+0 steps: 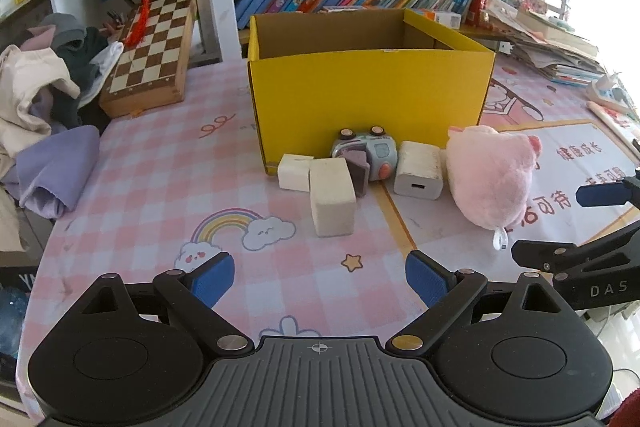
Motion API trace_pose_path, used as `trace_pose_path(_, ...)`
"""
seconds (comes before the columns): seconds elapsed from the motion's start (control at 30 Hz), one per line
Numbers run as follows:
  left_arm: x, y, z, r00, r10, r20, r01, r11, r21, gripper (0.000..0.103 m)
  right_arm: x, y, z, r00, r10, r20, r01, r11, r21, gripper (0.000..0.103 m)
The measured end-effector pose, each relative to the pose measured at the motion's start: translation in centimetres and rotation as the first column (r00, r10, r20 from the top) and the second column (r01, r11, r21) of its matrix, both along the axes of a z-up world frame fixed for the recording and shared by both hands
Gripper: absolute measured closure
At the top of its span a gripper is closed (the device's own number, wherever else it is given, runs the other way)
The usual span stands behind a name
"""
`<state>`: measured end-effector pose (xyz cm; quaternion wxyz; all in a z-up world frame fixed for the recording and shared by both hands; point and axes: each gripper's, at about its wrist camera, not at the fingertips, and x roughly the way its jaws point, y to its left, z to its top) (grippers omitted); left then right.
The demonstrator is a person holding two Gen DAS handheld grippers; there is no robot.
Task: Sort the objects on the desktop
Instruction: 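Close left tool on the white cube block while right tool grasps the pink pig plush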
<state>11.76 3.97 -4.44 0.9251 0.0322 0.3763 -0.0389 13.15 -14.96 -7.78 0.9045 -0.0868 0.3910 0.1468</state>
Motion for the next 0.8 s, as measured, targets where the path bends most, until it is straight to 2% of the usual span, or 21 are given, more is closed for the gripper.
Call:
trace_pose_path(0.33,1.9,-0.3,-0.4,1.0,0.013,0.009,-0.013,1.0,0.014,0.01,2.4,0.3,0.0,0.999,0.032,0.004,-0.032,0.999,0.012,0.004)
trace_pose_path(0.4,2.4,-0.4,-0.5,1.0,0.012,0.011,-0.012,1.0,0.018,0.019,3.0,0.4,0.0,0.999,0.039,0.004,-0.039,0.999,0.018,0.004)
trace_pose_path(0.53,3.5,-0.6,-0.8,1.0,0.024,0.017,-0.024,0.999,0.022,0.028,4.3,0.7,0.1,0.999,0.053,-0.004,-0.053,0.998,0.032,0.005)
trace_pose_path(0.63,4.5,-0.8,-1.1,0.999,0.035,0.018,-0.035,0.999,0.026,0.034,5.1,1.0,0.0,0.998,0.064,-0.012,-0.064,0.997,0.039,0.009)
trace_pose_path(0.77,5.7,-1.0,-1.7,0.999,0.047,-0.001,-0.047,0.999,0.027,0.036,6.0,1.2,-0.4,0.996,0.081,-0.031,-0.08,0.996,0.032,0.014)
trace_pose_path(0.8,6.0,-1.0,-1.9,0.999,0.049,-0.007,-0.049,0.998,0.026,0.041,6.1,1.2,-0.5,0.996,0.084,-0.037,-0.083,0.996,0.033,0.017)
